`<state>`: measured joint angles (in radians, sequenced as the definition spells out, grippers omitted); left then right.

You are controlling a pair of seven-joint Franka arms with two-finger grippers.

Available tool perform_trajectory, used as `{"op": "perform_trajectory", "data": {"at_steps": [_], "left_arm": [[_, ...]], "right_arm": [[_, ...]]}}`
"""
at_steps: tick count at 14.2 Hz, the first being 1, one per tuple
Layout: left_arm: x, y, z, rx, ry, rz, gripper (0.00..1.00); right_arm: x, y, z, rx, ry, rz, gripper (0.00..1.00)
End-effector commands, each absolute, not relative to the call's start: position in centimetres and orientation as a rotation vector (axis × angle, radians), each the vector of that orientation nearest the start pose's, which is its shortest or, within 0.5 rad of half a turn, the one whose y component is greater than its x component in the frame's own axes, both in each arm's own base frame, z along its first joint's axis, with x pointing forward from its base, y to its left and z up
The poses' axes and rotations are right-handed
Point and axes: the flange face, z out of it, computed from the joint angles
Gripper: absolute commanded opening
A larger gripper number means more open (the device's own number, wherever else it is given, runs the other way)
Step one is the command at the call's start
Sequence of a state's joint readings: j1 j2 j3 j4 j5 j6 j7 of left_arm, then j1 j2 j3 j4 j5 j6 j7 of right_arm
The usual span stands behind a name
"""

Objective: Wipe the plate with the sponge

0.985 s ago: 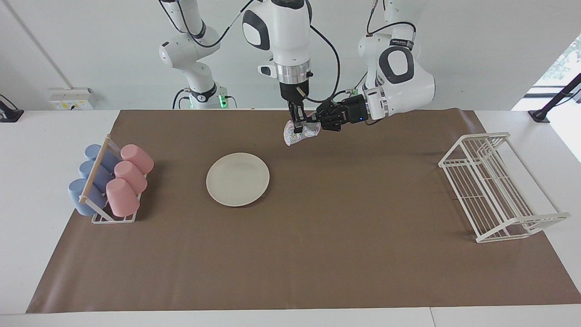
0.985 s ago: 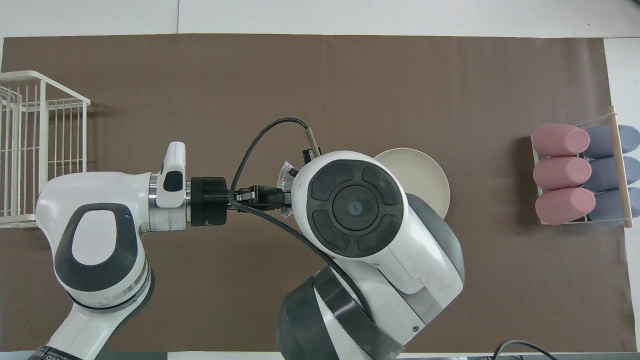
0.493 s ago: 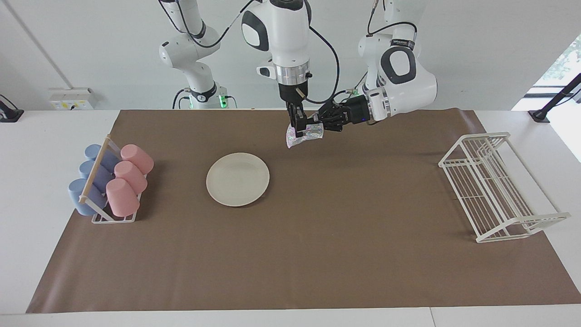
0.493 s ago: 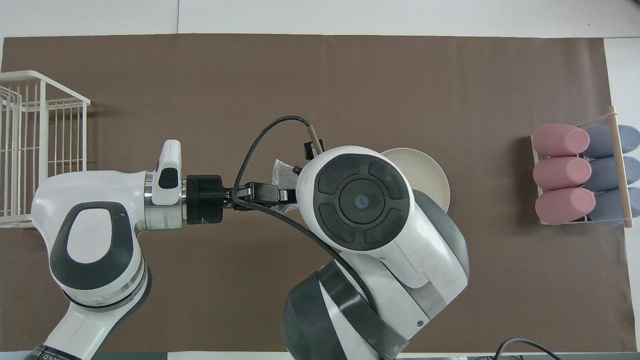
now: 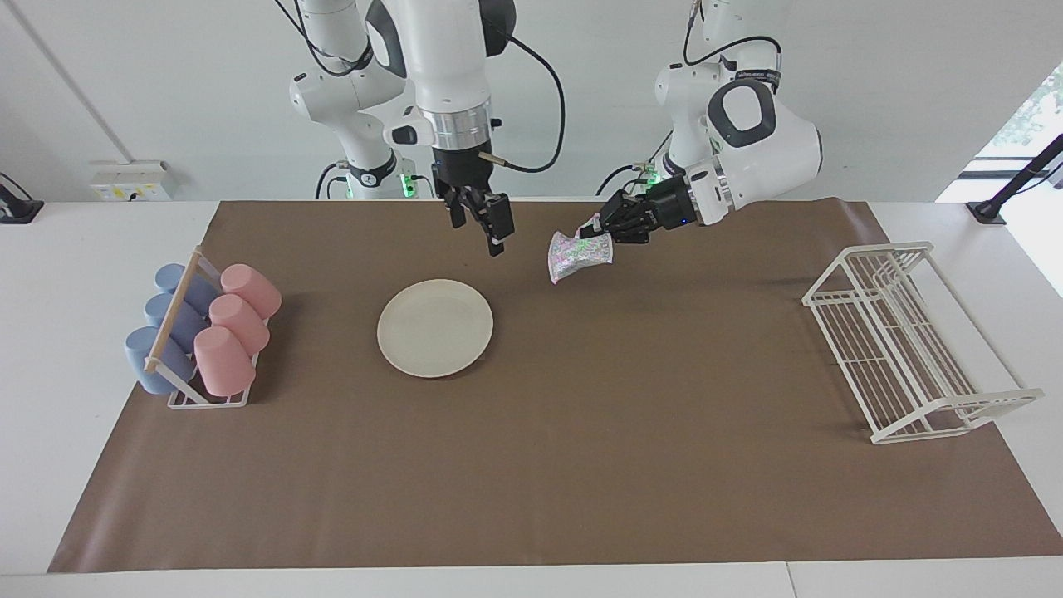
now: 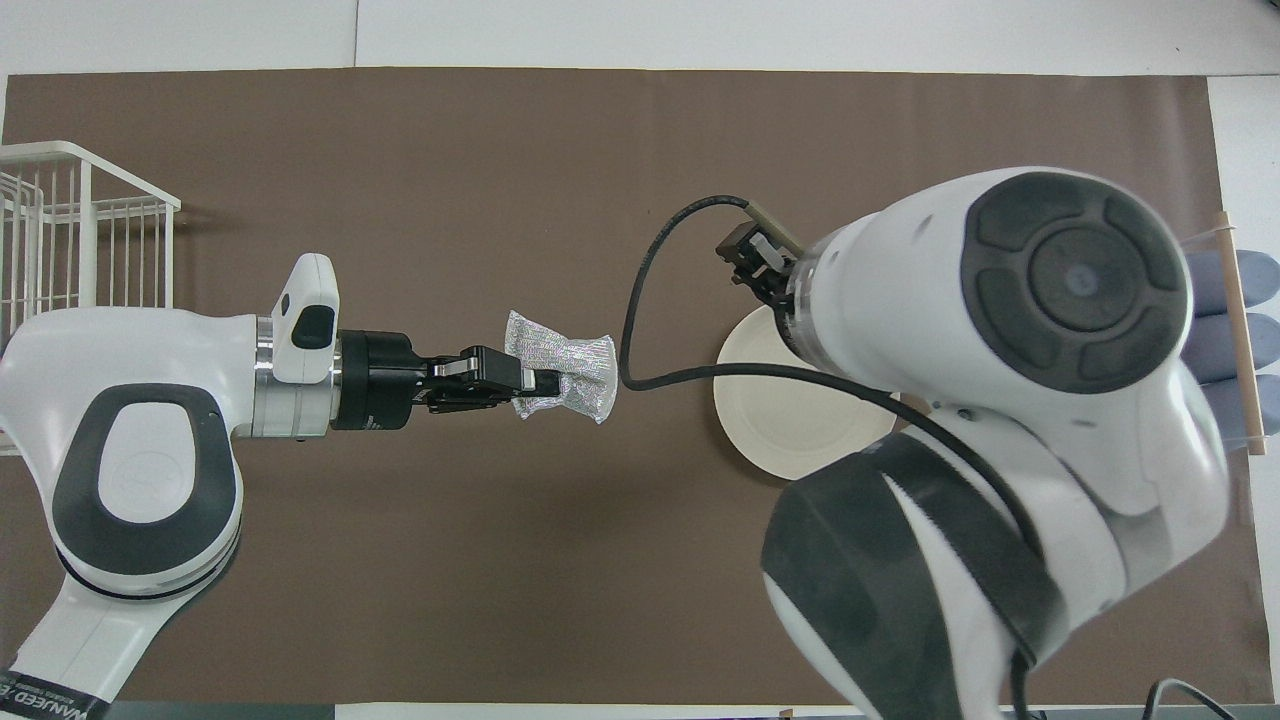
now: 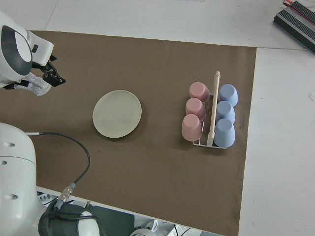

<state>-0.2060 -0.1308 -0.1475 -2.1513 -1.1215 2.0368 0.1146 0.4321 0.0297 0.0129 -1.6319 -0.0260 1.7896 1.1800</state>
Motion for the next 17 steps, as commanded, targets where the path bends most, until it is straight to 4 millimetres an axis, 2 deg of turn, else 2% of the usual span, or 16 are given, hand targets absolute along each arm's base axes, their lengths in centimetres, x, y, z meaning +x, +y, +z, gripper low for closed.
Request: {"op": "perform_trajectory", "data": {"at_steps": [1,2,5,8,9,11,14,16,17], "left_arm": [[48.3,-23.4,50.8,2.338,0.109,-0.140,0.00],[48.4,-23.7,51.2,2.417,0.113,-0.138,0.00],[47.6,-24.7,51.4,2.685,0.081,-0.165,0.00],[46.2,-24.7,50.2,2.978,0.034,-0.173,0.00],[45.9,-24.3,50.1,3.046,0.002,-0.184,0.00],[45.9,-23.5,50.4,3.230,-0.071,-0.187,0.00],[46.0,-24.0,49.4,3.504,-0.172,-0.184,0.00],[46.7,-23.2,48.9,3.668,-0.220,-0.184,0.00],[46.8,-22.9,48.6,3.750,-0.254,-0.184,0.00]], "right_arm": [[52.4,17.1,59.7,-3.097,0.692,-0.040,1.00],[52.7,14.2,60.3,-3.126,0.569,-0.030,1.00],[53.8,8.4,60.6,-3.165,0.304,-0.026,1.00],[54.3,4.6,60.5,-3.179,0.114,-0.015,1.00],[54.4,4.2,60.6,-3.180,0.096,-0.017,1.00],[54.4,4.8,61.1,-3.179,0.079,-0.037,1.00],[54.3,5.3,61.2,-3.178,0.021,-0.036,1.00],[54.3,5.7,61.2,-3.179,-0.028,-0.038,1.00],[54.3,5.3,61.1,-3.179,-0.016,-0.033,1.00]]}}
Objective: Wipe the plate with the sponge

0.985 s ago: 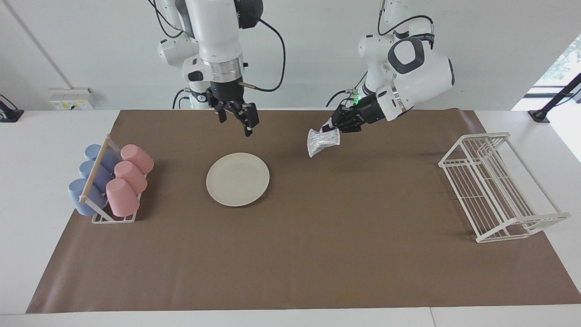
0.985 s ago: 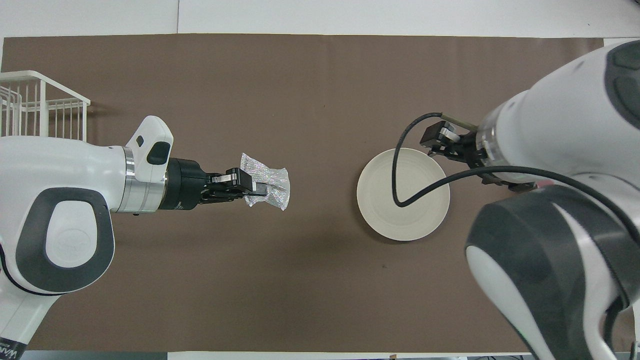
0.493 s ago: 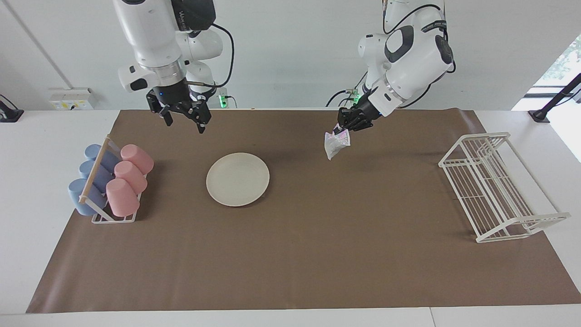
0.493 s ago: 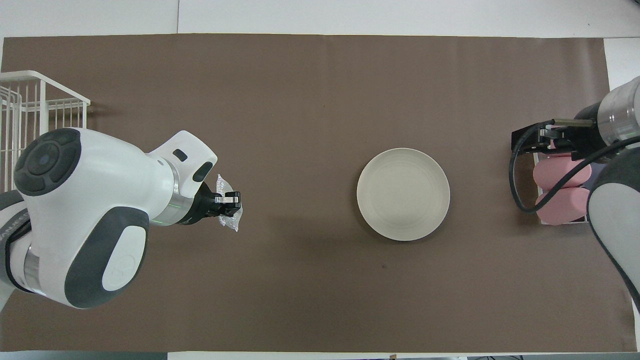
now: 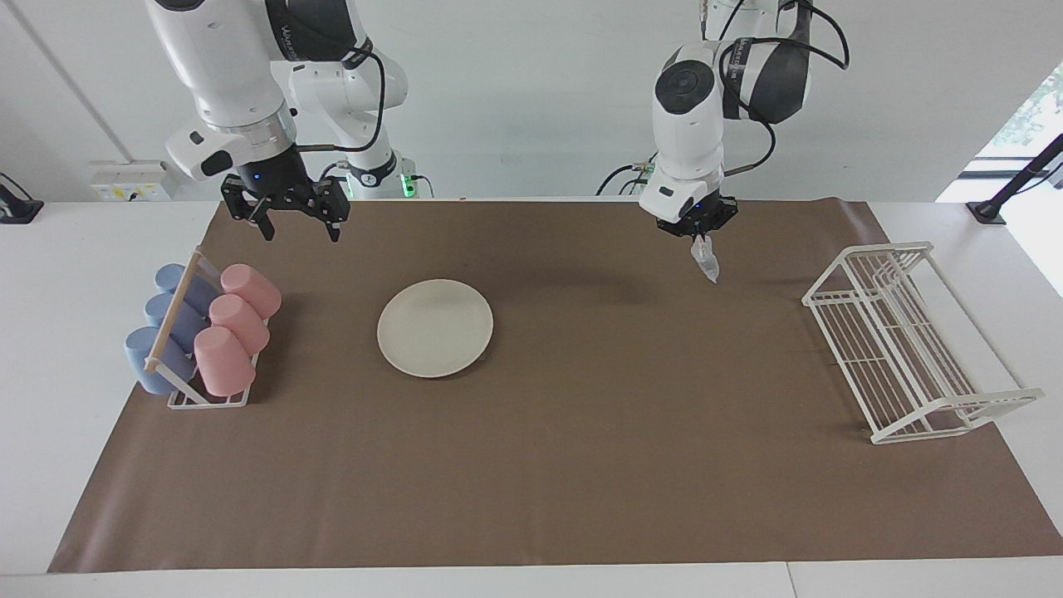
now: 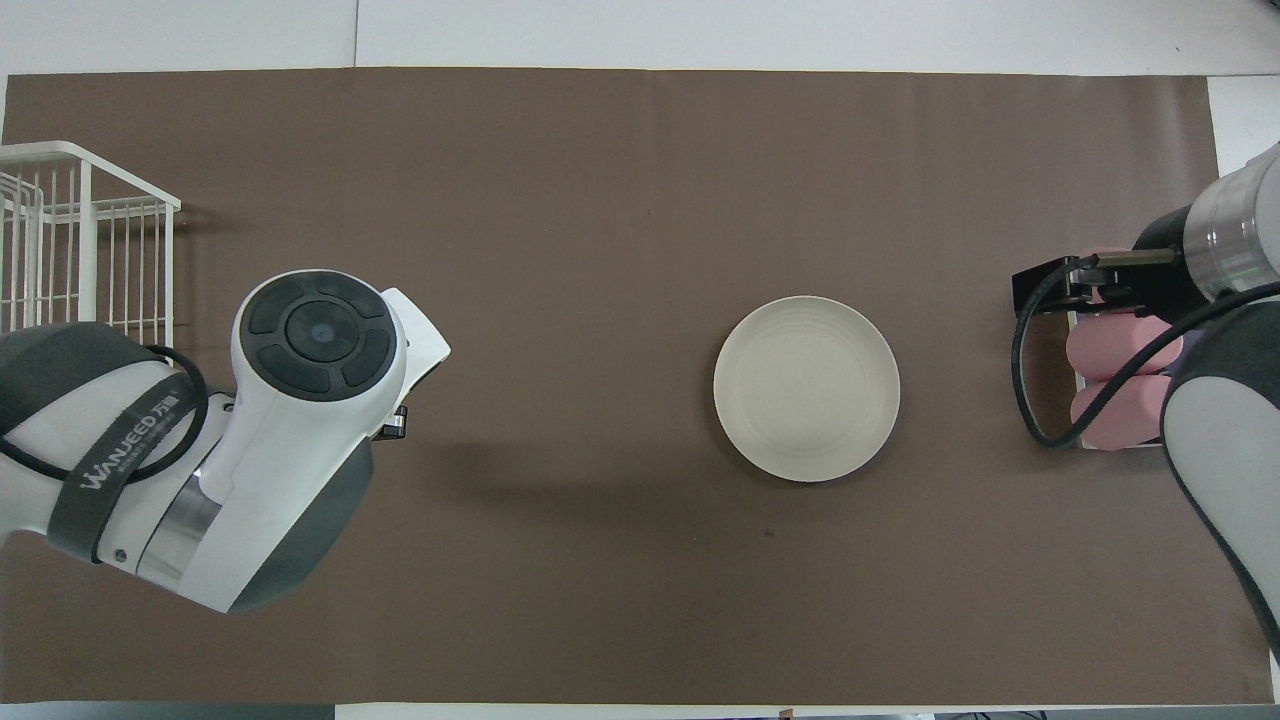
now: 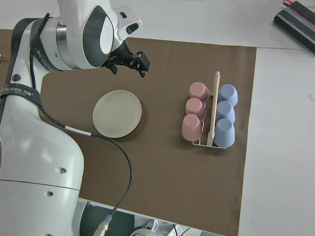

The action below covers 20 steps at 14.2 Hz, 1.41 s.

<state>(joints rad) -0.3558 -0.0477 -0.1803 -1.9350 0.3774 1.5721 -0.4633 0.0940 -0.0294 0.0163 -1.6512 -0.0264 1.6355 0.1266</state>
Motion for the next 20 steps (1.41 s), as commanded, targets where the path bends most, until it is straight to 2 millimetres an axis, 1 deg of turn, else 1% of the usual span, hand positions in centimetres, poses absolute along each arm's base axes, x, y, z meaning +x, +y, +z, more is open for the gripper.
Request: {"op": "perform_trajectory", "data": {"at_steps": [1,2,3,4,5,6,7,8,9,10,11,12,14,15,16,18,20], "left_arm": [[47.1,-22.6,47.9,-2.428,0.182,0.121,0.00],[47.7,-22.0,47.2,-2.342,0.185,0.116,0.00],[48.4,-21.4,46.5,-2.257,0.190,0.103,0.00],[49.1,-20.5,46.4,-2.173,0.191,0.082,0.00],[50.0,-19.8,45.9,-2.093,0.195,0.065,0.00],[50.9,-19.1,45.2,-2.015,0.205,0.043,0.00],[52.1,-18.3,44.4,-1.939,0.215,0.022,0.00],[53.5,-17.1,43.9,-1.893,0.211,0.008,0.00],[54.9,-15.6,42.4,-1.862,0.213,0.021,0.00],[56.1,-14.8,41.1,-1.814,0.235,0.011,0.00],[57.4,-13.2,40.6,-1.804,0.218,0.022,0.00],[58.5,-10.7,40.2,-1.804,0.202,0.029,0.00],[60.6,-7.4,39.3,-1.810,0.206,0.005,0.00],[61.5,-6.7,39.5,-1.826,0.191,-0.003,0.00],[62.1,-6.0,39.0,-1.841,0.190,-0.002,0.00],[62.3,-4.8,38.4,-1.875,0.181,0.008,0.00],[62.2,-4.7,38.0,-1.919,0.179,0.013,0.00]], "right_arm": [[54.2,5.3,60.9,-3.178,-0.009,-0.026,1.00],[54.2,5.0,60.8,-3.178,0.001,-0.021,1.00],[54.1,4.0,60.7,-3.179,0.021,0.002,1.00],[53.9,2.9,60.7,-3.173,0.051,0.037,1.00],[54.0,1.9,60.8,-3.165,0.078,0.041,1.00],[54.3,0.8,61.4,-3.161,0.079,0.016,1.00],[54.6,-0.4,62.6,-3.161,0.043,-0.024,1.00],[54.7,-1.4,62.5,-3.161,-0.031,-0.016,1.00],[54.6,-2.8,62.5,-3.160,-0.078,-0.012,1.00],[54.5,-3.6,62.7,-3.159,-0.090,-0.014,1.00],[54.4,-3.8,62.7,-3.159,-0.090,-0.014,1.00],[54.5,-3.8,62.8,-3.160,-0.088,-0.021,1.00],[54.7,-3.7,64.0,-3.158,-0.089,-0.062,1.00],[54.7,-3.6,64.0,-3.151,-0.089,-0.063,1.00],[54.7,-3.7,63.9,-3.148,-0.089,-0.057,1.00],[54.2,-4.3,62.5,-3.145,-0.138,-0.025,1.00],[54.1,-4.9,62.5,-3.145,-0.126,-0.030,1.00]]}}
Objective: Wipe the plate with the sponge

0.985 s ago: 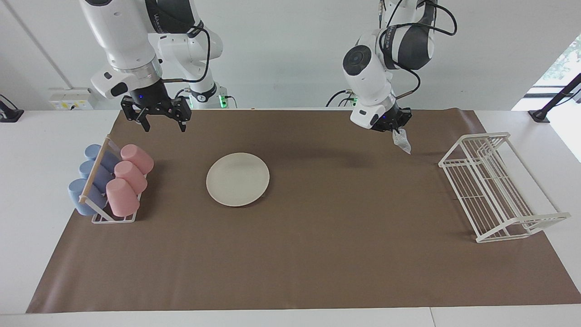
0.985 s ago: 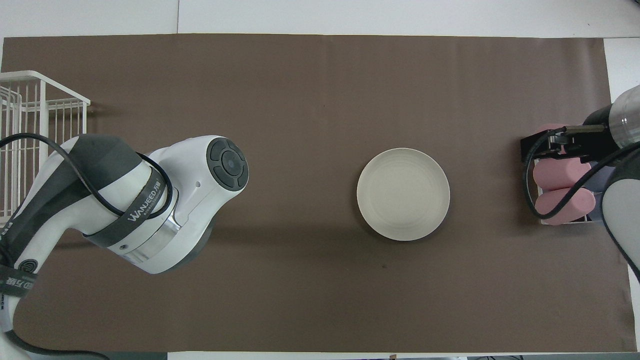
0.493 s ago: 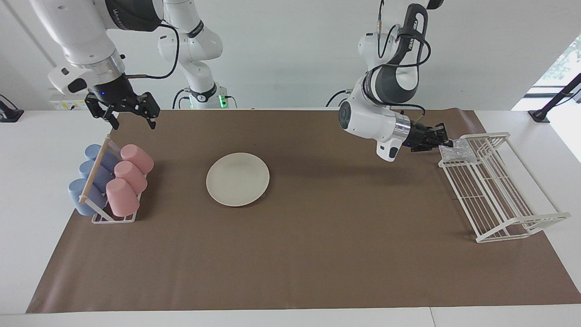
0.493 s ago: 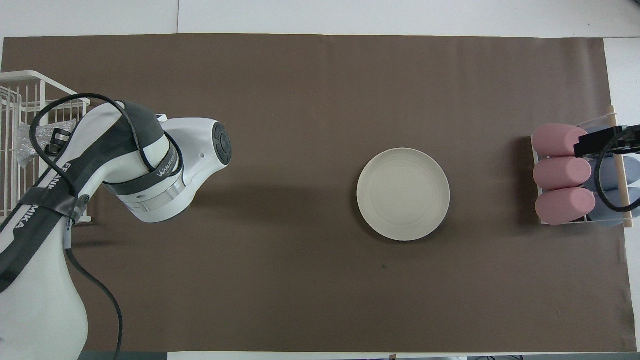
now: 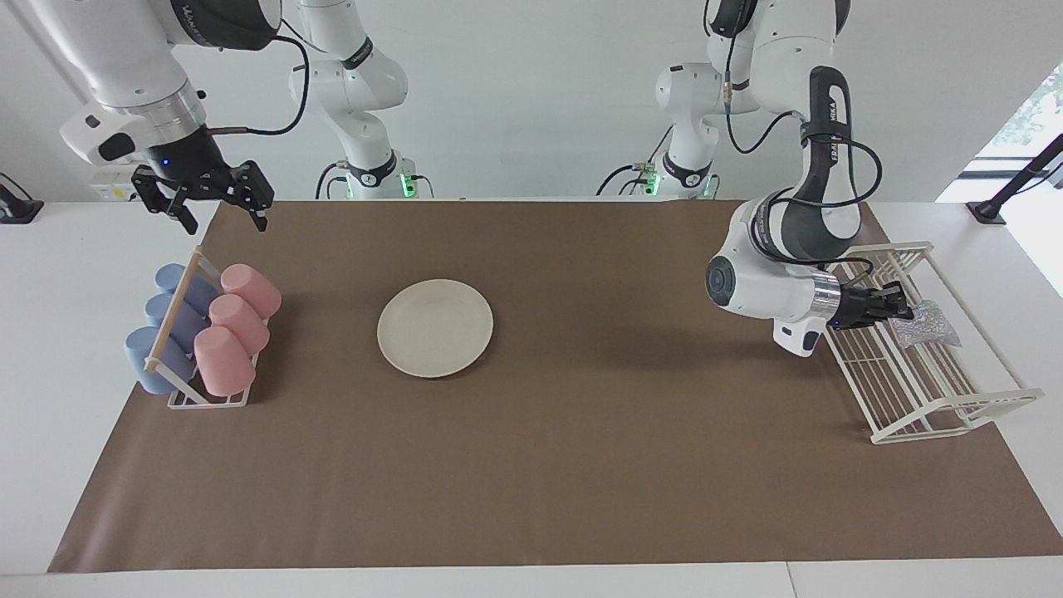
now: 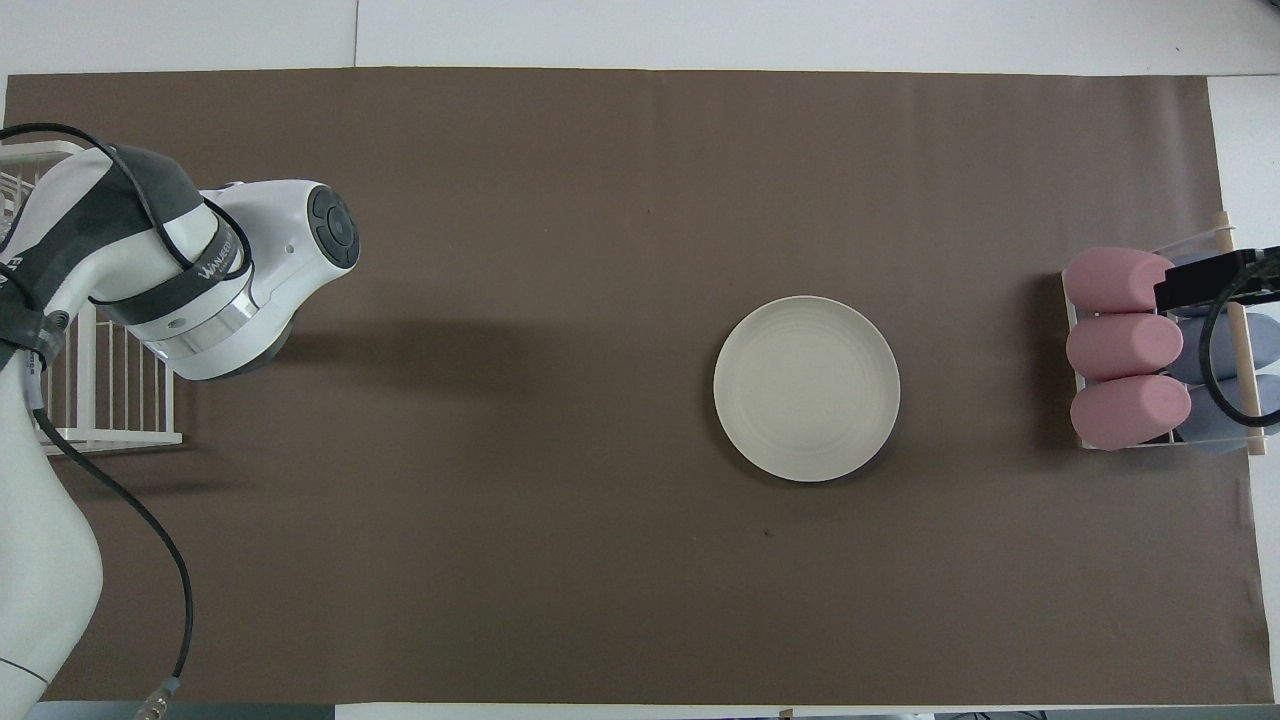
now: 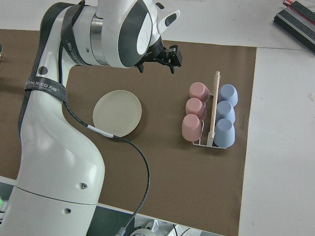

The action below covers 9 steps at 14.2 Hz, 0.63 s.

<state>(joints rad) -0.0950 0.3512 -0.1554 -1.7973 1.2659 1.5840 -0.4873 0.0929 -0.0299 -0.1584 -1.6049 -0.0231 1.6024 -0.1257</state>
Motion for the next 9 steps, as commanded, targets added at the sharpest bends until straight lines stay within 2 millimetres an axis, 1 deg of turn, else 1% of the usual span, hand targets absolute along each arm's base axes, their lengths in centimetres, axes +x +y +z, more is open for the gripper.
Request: {"op": "perform_trajectory", "data": {"at_steps": [1,2,4,5,6,7,8,9], "left_arm": [[62.3,-4.1,37.5,-1.936,0.182,0.009,0.00],[62.4,-3.9,37.4,-1.957,0.176,0.003,0.00],[62.3,-4.0,37.2,-1.968,0.175,0.008,0.00],[62.1,-4.0,37.0,-1.968,0.181,0.012,0.00],[62.1,-4.1,36.8,-1.973,0.190,0.007,0.00],[62.2,-4.1,36.7,-1.978,0.195,0.001,0.16],[62.1,-4.1,36.7,-1.979,0.194,0.002,0.45],[62.1,-4.2,36.7,-1.981,0.199,0.000,0.67]], "right_arm": [[53.9,-6.0,62.6,-3.146,-0.093,-0.027,1.00],[53.9,-6.1,62.6,-3.145,-0.090,-0.023,1.00],[54.1,-5.2,62.8,-3.141,-0.104,-0.033,1.00],[54.2,-4.3,62.9,-3.127,-0.122,-0.040,1.00],[54.2,-4.2,62.9,-3.123,-0.124,-0.046,1.00],[54.2,-4.2,62.9,-3.123,-0.124,-0.046,1.00],[54.2,-4.2,62.9,-3.124,-0.124,-0.046,1.00],[54.2,-4.2,62.9,-3.124,-0.124,-0.046,1.00]]}}
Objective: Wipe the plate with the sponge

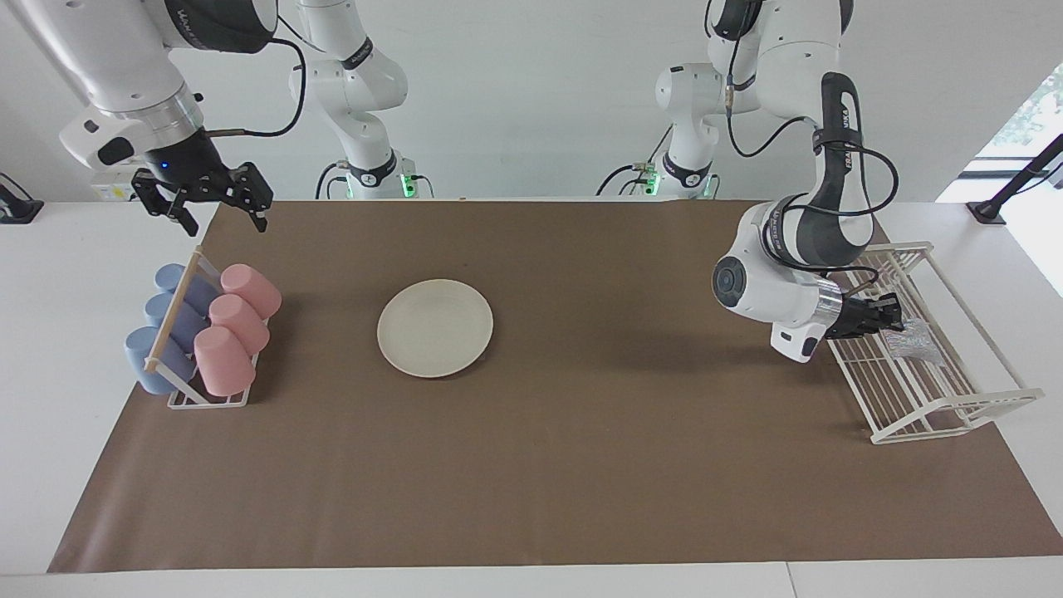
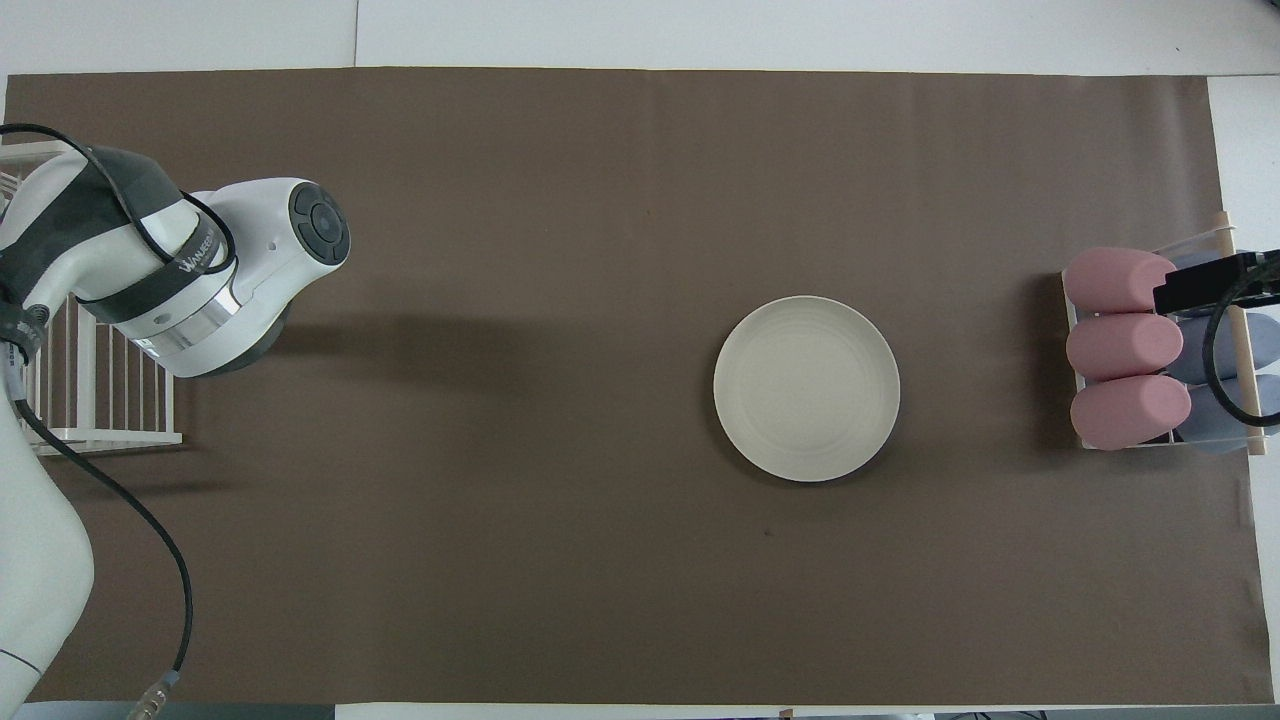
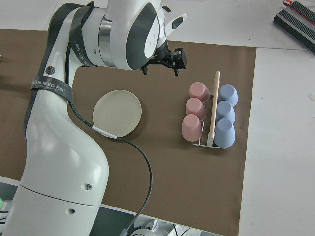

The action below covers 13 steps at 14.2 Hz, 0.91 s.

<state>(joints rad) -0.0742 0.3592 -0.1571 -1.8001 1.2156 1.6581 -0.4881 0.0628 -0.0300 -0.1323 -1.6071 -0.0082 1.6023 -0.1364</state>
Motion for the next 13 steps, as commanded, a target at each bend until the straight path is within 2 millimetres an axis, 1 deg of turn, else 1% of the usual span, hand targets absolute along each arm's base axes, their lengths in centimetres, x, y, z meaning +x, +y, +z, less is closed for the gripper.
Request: {"op": "perform_trajectory", "data": {"at_steps": [1,2,3,5,8,9,10,11,13], "left_arm": [[62.1,-4.0,36.7,-1.982,0.195,0.003,0.69],[62.2,-3.9,36.7,-1.983,0.195,0.002,0.69],[62.2,-3.9,36.7,-1.983,0.195,0.002,0.76],[62.2,-3.9,36.7,-1.983,0.198,0.004,1.00],[62.0,-4.0,37.0,-2.009,0.190,0.015,1.00],[62.1,-4.1,37.4,-2.012,0.204,0.019,1.00],[62.2,-4.3,38.3,-2.019,0.229,0.028,1.00],[62.3,-4.4,39.8,-2.063,0.229,0.035,1.00],[62.8,-5.2,43.7,-2.238,0.205,0.038,1.00]], "right_arm": [[54.2,-4.1,62.9,-3.124,-0.127,-0.046,1.00],[54.2,-4.0,62.9,-3.124,-0.127,-0.048,1.00],[54.2,-4.0,62.9,-3.124,-0.129,-0.048,1.00],[54.2,-4.0,62.9,-3.124,-0.129,-0.046,1.00],[54.2,-3.9,62.9,-3.124,-0.134,-0.046,1.00],[54.3,-3.5,62.9,-3.123,-0.141,-0.048,1.00],[54.3,-3.5,63.0,-3.124,-0.141,-0.052,1.00],[54.3,-3.5,62.9,-3.123,-0.141,-0.048,1.00],[54.2,-3.5,62.9,-3.123,-0.141,-0.043,1.00]]}}
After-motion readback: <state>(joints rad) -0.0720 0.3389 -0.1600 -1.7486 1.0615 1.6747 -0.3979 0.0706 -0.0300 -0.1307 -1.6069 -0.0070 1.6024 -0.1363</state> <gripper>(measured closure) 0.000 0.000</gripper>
